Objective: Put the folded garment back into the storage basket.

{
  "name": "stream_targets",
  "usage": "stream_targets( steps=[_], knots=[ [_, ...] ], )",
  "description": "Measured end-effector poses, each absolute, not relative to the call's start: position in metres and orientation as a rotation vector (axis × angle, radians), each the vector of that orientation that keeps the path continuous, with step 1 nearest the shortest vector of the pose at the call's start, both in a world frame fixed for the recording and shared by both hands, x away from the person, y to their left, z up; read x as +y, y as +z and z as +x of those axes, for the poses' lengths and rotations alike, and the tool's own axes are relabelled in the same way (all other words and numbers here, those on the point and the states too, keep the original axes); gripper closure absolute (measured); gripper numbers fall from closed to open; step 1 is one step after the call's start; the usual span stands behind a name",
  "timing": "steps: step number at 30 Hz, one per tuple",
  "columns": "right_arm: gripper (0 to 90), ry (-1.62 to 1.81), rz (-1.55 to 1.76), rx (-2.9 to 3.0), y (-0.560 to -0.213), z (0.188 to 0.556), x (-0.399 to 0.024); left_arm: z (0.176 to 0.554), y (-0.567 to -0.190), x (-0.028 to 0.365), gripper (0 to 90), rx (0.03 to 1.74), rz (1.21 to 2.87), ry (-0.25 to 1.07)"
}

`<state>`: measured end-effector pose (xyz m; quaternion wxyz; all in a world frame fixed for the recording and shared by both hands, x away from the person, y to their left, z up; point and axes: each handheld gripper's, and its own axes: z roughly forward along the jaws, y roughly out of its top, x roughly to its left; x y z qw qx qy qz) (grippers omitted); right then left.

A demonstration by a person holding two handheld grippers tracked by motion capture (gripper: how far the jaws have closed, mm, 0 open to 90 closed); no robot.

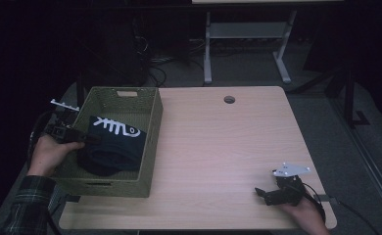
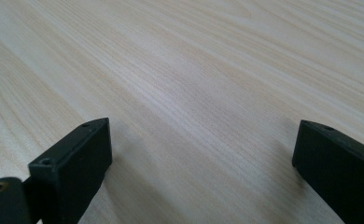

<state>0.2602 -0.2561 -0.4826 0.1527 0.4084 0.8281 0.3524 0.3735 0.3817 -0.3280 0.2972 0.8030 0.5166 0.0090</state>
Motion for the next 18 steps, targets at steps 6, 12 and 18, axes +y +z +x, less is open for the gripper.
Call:
stream_targets(
  steps=[6, 12, 18],
  knots=[
    [4.2, 1.011, 1.172, 2.375, -0.483, 0.26, -0.256, 0.375, -0.33, 0.384, 58.9, 1.4, 2.172, 0.122],
    [4.2, 1.011, 1.171, 2.375, -0.483, 0.26, -0.256, 0.374, -0.328, 0.394, 46.7, 1.464, 2.149, 0.204],
    [4.2, 1.011, 1.172, 2.375, -0.483, 0.26, -0.256, 0.369, -0.323, 0.393, 35.5, 1.449, 2.128, 0.234]
  ],
)
